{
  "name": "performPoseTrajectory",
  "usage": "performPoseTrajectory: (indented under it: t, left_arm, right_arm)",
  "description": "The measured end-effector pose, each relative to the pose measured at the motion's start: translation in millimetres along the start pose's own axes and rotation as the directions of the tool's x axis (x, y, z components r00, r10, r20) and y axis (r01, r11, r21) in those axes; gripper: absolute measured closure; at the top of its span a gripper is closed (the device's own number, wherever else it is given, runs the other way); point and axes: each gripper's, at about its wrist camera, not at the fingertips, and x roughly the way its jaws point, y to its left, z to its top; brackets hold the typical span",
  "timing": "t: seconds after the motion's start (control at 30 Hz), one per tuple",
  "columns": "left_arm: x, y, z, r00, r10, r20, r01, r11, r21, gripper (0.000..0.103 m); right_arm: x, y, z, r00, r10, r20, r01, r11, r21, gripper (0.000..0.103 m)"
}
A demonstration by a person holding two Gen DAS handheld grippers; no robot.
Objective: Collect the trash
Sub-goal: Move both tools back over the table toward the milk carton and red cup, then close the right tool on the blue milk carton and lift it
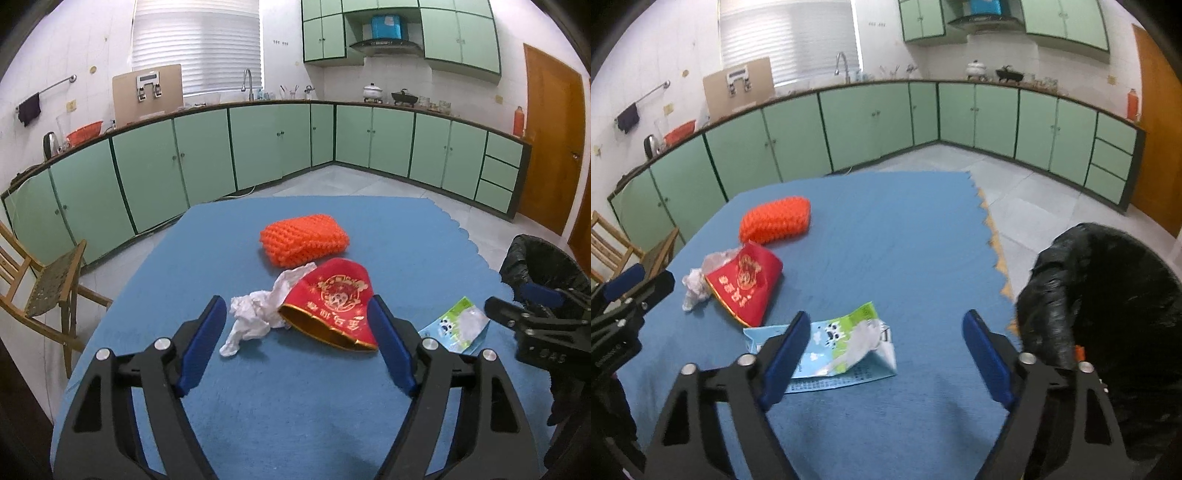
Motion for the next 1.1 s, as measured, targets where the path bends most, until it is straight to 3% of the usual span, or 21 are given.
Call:
performPoseTrajectory:
  t: [0.43,0.83,1.1]
  left_arm:
    - [17,8,-15,0.999,0.005,-0.051,-0.006,1.0,-0.025,0.03]
    - [23,12,-20,0.997,0.001,-0.075,-0.004,0.999,-0.045,0.03]
    - [31,12,-23,0.996,0.0,-0.09,-0.005,0.999,-0.052,0.03]
  right_arm:
    - [8,10,-20,0.997,0.024,-0.08,-0.026,0.999,-0.02,0.026]
    - [11,3,-31,0.989,-0.075,-0.128,0.07,0.997,-0.039,0.026]
    - [36,-6,-13,0.983,-0.134,-0.125,0.131,0.991,-0.035,0.026]
